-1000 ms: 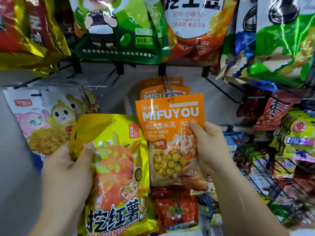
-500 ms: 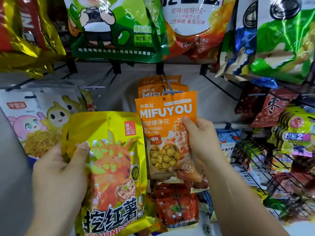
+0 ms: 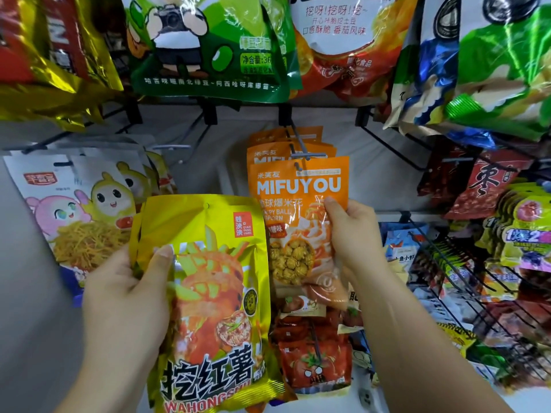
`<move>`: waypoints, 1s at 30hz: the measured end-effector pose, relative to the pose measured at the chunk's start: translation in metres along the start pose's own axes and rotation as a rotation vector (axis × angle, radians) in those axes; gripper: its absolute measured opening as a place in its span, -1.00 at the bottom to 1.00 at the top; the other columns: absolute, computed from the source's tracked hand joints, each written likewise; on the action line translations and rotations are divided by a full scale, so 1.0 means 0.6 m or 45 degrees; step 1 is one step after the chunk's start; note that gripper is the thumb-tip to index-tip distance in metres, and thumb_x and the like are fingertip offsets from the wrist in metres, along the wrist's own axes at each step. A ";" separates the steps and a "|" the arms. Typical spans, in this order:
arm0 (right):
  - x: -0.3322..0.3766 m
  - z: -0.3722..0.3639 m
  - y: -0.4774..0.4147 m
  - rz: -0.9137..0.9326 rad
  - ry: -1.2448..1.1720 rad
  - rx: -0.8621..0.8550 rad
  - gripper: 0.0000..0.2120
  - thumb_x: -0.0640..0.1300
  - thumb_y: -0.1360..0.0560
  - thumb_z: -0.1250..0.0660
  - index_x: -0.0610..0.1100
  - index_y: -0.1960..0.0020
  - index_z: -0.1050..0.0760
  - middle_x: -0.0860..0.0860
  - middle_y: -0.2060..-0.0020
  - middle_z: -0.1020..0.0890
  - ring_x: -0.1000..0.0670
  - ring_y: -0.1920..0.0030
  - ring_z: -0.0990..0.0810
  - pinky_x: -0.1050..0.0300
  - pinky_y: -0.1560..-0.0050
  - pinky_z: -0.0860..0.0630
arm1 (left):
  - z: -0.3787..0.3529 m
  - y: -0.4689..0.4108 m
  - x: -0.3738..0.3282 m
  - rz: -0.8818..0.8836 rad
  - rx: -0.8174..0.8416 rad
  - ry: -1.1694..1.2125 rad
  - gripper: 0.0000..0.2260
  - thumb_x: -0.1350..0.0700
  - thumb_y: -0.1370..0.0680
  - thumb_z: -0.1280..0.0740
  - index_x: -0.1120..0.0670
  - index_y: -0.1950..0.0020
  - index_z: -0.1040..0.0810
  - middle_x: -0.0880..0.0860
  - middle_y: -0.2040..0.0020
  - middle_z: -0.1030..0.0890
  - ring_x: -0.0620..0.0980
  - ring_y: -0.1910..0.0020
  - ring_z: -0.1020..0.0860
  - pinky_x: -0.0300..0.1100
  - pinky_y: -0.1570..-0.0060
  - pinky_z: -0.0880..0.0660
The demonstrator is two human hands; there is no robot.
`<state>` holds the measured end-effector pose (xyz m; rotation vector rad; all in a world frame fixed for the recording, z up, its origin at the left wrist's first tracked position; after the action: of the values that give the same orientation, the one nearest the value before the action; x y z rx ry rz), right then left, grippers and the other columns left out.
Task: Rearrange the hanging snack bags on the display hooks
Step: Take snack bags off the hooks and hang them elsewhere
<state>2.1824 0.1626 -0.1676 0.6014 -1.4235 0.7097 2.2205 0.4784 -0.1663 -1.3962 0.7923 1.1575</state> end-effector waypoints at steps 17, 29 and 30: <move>-0.008 -0.057 -0.013 1.170 1.088 -0.360 -0.35 0.15 -0.45 -0.52 0.05 -0.46 -0.39 -0.20 -0.56 -0.27 -0.25 -0.57 -0.22 -0.23 -0.51 -0.22 | -0.035 0.002 0.045 0.147 0.105 0.131 -0.81 0.14 -0.65 -0.36 0.08 0.15 -0.65 -0.14 0.31 -0.71 -0.19 0.36 -0.64 -0.18 0.32 -0.51; 0.008 -0.137 -0.112 1.019 1.770 -0.099 -0.18 0.38 -0.55 -0.23 0.19 -0.68 0.04 -0.18 -0.68 0.07 -0.34 -0.65 0.18 -0.45 -0.58 0.15 | -0.047 -0.006 0.075 0.255 0.111 0.202 -0.81 0.11 -0.65 -0.39 -0.01 0.15 -0.69 0.05 0.19 -0.74 0.16 0.15 -0.69 0.29 -0.01 -0.63; 0.008 -0.140 -0.118 0.997 1.780 -0.070 -0.19 0.38 -0.56 -0.21 0.20 -0.68 0.05 -0.18 -0.68 0.07 -0.33 -0.66 0.19 -0.46 -0.58 0.15 | -0.049 -0.005 0.074 0.260 0.113 0.216 -0.80 0.13 -0.65 -0.38 -0.01 0.16 -0.69 0.04 0.20 -0.74 0.13 0.16 -0.69 0.26 0.00 -0.63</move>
<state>2.2911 0.1786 -0.1653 -0.5434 -0.2736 1.3132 2.2427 0.4565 -0.2093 -1.3761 1.1148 1.1534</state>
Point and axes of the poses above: each hand's wrist, its own y-axis away from the middle knuckle, its own z-axis out of the back of the hand, x = y × z, the point moved 7 cm from there along -y, towards the middle knuckle
